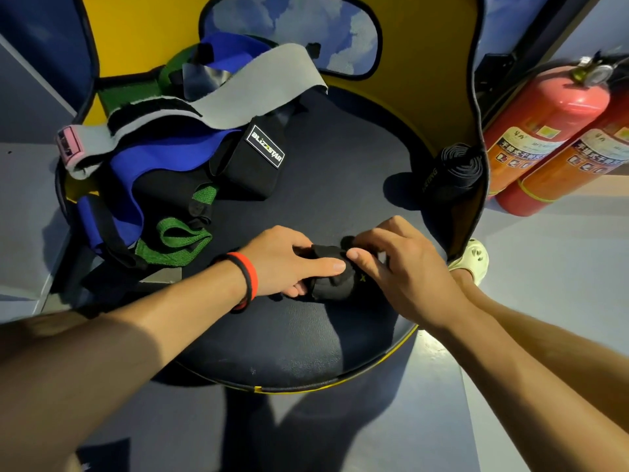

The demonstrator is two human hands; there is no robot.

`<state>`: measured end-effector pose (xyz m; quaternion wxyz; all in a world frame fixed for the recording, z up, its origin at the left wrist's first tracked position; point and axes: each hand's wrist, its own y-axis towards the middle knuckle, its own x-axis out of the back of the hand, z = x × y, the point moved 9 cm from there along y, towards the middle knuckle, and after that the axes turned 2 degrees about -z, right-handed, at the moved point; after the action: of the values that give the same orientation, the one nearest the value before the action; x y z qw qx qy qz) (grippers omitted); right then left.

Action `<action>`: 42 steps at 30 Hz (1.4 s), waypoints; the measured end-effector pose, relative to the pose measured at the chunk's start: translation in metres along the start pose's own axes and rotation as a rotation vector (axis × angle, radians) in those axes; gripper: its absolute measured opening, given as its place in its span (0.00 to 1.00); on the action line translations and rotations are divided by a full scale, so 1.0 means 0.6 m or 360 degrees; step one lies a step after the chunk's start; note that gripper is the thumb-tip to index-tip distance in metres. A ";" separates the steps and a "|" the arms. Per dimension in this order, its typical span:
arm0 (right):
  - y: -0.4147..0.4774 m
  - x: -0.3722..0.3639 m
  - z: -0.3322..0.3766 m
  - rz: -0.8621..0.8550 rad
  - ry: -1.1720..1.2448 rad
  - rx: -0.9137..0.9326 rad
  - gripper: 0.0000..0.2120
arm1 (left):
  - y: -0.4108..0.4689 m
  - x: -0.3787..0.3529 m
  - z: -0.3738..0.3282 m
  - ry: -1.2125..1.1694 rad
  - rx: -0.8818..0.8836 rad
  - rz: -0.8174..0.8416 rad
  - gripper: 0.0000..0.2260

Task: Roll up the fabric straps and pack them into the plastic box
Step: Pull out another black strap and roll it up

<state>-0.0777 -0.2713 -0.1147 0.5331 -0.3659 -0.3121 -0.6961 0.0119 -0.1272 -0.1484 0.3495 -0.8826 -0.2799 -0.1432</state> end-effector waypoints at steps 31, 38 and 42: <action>-0.010 0.000 0.026 0.0254 0.0258 0.0014 0.44 | -0.030 0.017 -0.077 0.0877 -0.0800 -0.0348 0.29; -0.022 0.044 0.043 0.0021 0.0176 0.0174 0.35 | -0.034 -0.006 -0.094 0.0786 -0.0784 -0.0484 0.36; -0.029 0.074 0.029 -0.0029 0.0189 0.0133 0.28 | -0.010 -0.023 -0.098 0.0370 -0.0674 -0.0505 0.32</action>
<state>-0.0987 -0.2755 -0.0688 0.5592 -0.2985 -0.3119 -0.7078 -0.0061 -0.1698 -0.1094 0.1603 -0.8588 -0.3363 -0.3516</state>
